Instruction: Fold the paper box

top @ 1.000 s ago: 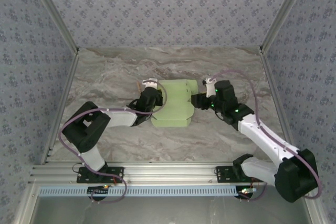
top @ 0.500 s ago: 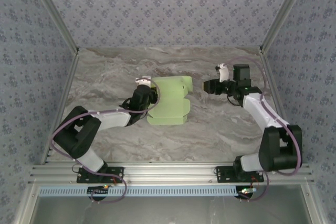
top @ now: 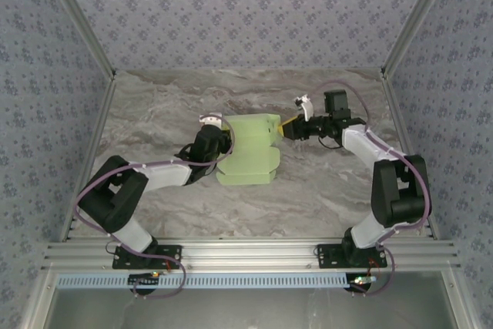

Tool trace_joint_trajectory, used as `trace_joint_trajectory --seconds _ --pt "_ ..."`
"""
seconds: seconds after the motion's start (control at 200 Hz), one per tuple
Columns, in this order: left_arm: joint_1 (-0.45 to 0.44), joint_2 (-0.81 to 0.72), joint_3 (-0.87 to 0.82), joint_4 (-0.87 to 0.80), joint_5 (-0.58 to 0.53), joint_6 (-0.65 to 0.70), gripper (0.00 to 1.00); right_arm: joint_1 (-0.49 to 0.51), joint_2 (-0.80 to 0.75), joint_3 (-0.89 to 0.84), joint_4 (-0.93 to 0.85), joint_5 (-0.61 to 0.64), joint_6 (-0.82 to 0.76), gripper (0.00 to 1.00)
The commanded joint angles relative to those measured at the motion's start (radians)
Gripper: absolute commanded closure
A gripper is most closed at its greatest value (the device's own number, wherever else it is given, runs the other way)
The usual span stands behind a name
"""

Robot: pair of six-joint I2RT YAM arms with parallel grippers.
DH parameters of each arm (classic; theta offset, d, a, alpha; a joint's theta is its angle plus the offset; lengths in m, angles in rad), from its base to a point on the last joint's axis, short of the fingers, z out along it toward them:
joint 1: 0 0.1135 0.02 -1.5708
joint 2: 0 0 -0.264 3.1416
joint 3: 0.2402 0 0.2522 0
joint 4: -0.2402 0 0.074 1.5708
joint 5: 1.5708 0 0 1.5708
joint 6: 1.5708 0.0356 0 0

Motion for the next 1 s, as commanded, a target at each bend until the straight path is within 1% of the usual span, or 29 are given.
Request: trace_joint_trajectory --seconds 0.0,0.18,0.355,0.42,0.705,0.8,0.999 --pt "0.002 -0.033 0.015 0.001 0.023 -0.016 0.98 0.02 0.013 0.029 0.001 -0.043 -0.035 0.66" --pt "0.001 -0.031 0.019 0.0 0.03 -0.019 0.98 0.042 0.007 0.008 0.017 -0.031 -0.036 0.69" --pt "-0.001 -0.028 0.024 -0.002 0.046 -0.022 0.98 0.074 -0.011 -0.027 0.083 0.04 -0.011 0.73" --pt "-0.002 -0.029 0.023 -0.003 0.045 -0.024 0.98 0.088 -0.019 -0.041 0.112 0.071 -0.005 0.73" --pt "-0.011 -0.029 0.025 -0.002 0.051 -0.027 0.98 0.138 -0.049 -0.091 0.204 0.258 0.007 0.65" --pt "-0.012 -0.027 0.026 -0.004 0.053 -0.028 0.98 0.153 -0.056 -0.104 0.224 0.314 0.006 0.61" --pt "-0.018 -0.027 0.027 -0.004 0.054 -0.027 0.98 0.179 -0.053 -0.106 0.233 0.395 -0.007 0.57"
